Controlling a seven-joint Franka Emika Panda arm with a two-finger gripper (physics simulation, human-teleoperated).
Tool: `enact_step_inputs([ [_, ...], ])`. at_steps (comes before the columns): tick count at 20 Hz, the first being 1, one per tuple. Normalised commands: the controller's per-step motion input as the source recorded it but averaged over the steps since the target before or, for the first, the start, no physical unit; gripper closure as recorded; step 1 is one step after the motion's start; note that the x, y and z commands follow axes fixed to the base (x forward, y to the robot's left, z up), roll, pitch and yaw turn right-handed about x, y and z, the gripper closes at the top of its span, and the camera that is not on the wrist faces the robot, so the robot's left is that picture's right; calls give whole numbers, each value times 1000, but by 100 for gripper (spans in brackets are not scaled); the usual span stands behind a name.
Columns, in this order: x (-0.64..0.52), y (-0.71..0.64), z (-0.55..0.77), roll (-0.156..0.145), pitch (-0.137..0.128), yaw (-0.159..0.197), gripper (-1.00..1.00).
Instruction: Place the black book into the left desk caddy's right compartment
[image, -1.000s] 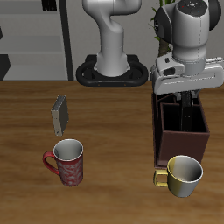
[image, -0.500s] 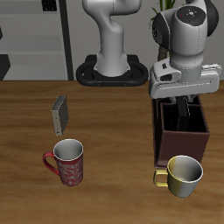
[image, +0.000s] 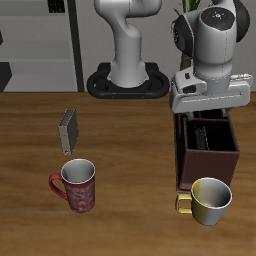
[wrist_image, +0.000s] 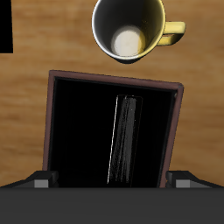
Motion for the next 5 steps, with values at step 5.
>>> enact_step_inputs([
  [5,-34,16,40,12,-8,-1,-100],
])
